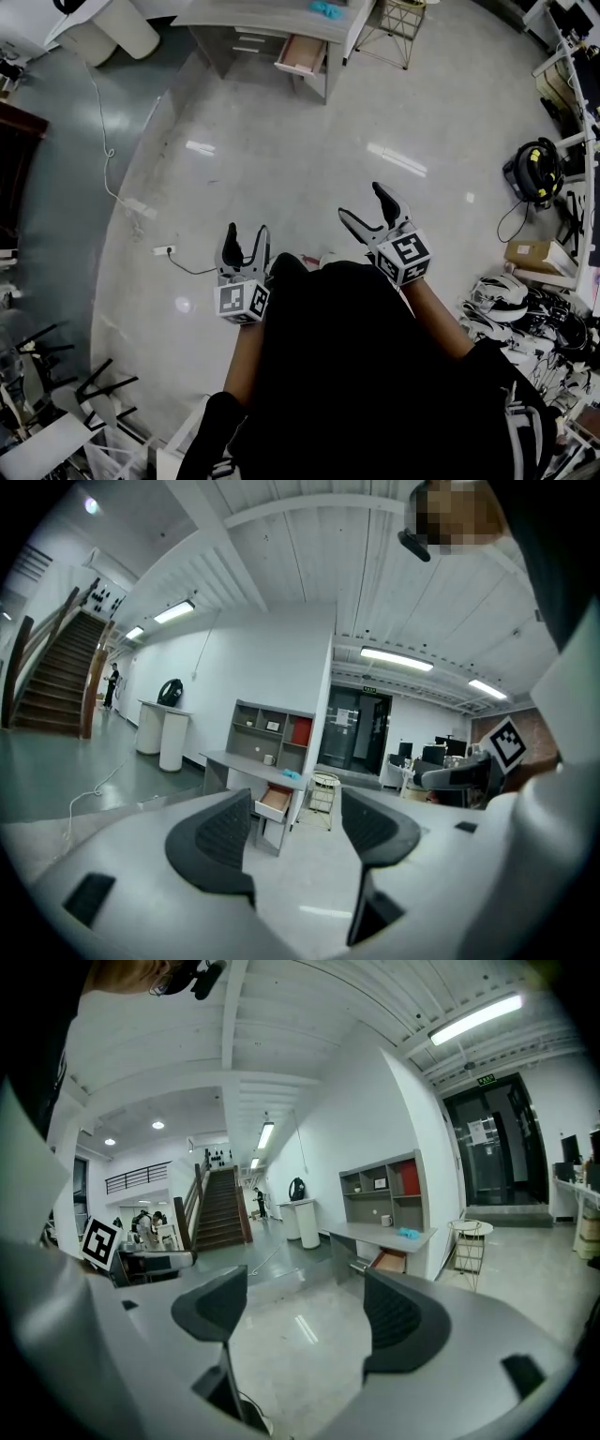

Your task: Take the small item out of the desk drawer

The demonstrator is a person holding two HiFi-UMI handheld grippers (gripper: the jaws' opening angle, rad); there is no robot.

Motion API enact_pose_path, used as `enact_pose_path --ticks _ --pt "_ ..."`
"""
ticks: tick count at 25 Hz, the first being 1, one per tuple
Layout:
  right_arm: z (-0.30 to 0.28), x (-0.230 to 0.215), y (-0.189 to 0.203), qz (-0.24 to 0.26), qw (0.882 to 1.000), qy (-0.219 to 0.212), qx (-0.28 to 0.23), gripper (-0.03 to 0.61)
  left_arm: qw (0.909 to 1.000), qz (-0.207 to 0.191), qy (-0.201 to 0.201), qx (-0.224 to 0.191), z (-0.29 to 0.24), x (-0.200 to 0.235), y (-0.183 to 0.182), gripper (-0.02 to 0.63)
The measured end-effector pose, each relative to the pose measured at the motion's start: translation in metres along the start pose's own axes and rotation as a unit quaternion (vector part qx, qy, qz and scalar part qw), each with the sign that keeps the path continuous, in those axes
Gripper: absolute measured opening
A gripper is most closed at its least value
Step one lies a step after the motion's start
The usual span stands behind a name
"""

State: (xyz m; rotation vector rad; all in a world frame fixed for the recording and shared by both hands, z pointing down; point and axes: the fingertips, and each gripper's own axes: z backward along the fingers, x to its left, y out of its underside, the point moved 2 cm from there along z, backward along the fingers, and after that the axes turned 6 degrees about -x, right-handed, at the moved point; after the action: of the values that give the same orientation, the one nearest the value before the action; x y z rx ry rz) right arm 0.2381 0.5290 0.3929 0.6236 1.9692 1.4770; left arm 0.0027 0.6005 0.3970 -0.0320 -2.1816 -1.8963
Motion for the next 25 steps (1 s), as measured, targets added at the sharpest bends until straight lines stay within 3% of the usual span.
enact_pose_path --ticks 10,20,25 --pt "-0.021 -0.003 0.012 -0.010 0.999 -0.027 0.019 0.367 0.9994 0.003 -0.034 -0.008 0.002 0.000 0.003 0.281" --pt "-0.082 0.026 0.015 -0.007 0.995 -0.080 0.056 0.359 0.9979 0.014 -0.060 -0.022 -0.008 0.059 -0.003 0.281" --pt "-0.131 0.033 0.007 -0.009 0.996 -0.068 0.063 0.359 0.9986 0.014 -0.048 -0.015 -0.041 0.104 -0.013 0.281"
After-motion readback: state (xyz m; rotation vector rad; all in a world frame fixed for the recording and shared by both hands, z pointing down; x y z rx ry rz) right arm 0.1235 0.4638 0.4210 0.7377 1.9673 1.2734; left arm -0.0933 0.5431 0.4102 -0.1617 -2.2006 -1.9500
